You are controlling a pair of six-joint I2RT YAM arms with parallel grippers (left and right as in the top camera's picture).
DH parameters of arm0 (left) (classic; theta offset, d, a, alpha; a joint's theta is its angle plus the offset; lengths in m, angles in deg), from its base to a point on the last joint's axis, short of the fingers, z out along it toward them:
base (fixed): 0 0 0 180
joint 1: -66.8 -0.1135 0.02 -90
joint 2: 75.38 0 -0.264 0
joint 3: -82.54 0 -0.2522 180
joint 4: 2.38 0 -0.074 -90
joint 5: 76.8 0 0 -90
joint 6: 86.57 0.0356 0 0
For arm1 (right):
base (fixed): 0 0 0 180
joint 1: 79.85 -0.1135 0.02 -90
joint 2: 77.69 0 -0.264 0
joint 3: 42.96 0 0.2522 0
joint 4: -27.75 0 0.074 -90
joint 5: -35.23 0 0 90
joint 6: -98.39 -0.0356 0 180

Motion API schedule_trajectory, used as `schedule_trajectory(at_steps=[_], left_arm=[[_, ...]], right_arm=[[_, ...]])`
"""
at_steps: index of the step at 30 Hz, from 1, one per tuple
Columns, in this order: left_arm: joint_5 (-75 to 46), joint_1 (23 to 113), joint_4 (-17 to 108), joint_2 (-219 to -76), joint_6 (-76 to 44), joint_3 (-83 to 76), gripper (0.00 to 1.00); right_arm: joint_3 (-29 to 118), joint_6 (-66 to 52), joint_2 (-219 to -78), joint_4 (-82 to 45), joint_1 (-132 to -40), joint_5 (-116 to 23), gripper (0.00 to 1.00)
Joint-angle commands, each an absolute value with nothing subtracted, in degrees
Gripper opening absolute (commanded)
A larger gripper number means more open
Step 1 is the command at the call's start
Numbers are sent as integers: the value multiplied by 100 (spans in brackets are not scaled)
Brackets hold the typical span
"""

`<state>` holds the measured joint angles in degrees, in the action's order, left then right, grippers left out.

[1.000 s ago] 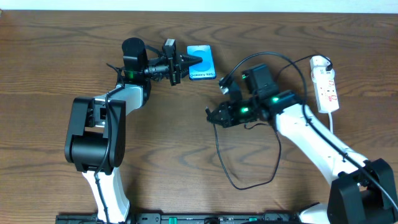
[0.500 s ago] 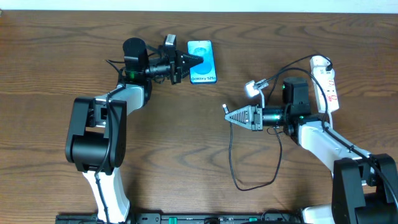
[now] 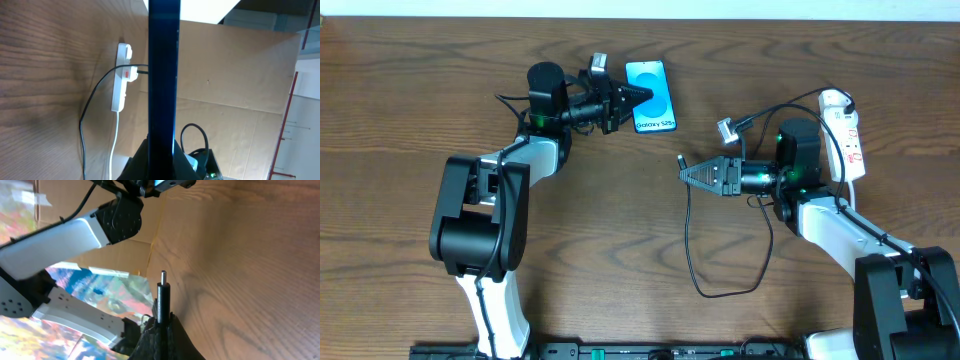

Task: Plug charger to phone and switch on socket
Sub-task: 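Lift the cable end with the right gripper toward the phone, then align the USB-C plug under the phone's bottom port with the right gripper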

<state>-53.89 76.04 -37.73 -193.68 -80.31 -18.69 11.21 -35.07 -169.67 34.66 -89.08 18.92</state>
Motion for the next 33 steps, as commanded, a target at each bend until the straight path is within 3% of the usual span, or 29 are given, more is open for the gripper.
schedule_trajectory(at_steps=[1, 21, 28, 33], left_arm=[[-5367, 7599, -3829, -19272, -7981, -1694, 7], [-4751, 7978, -3899, -19272, -8289, -1694, 7], [-4233, 7949, -5683, -19272, -8805, -1694, 7], [-4414, 7669, -5796, -19272, -9008, -1744, 7]], right_arm=[[1105, -4009, -16941, 3479, -8921, 2130, 1], [1088, -3677, -16952, 3962, -9030, 1475, 1], [1081, -4152, -16985, 4703, -9153, 1385, 1], [1081, -4715, -17037, 5505, -9385, 1175, 1]])
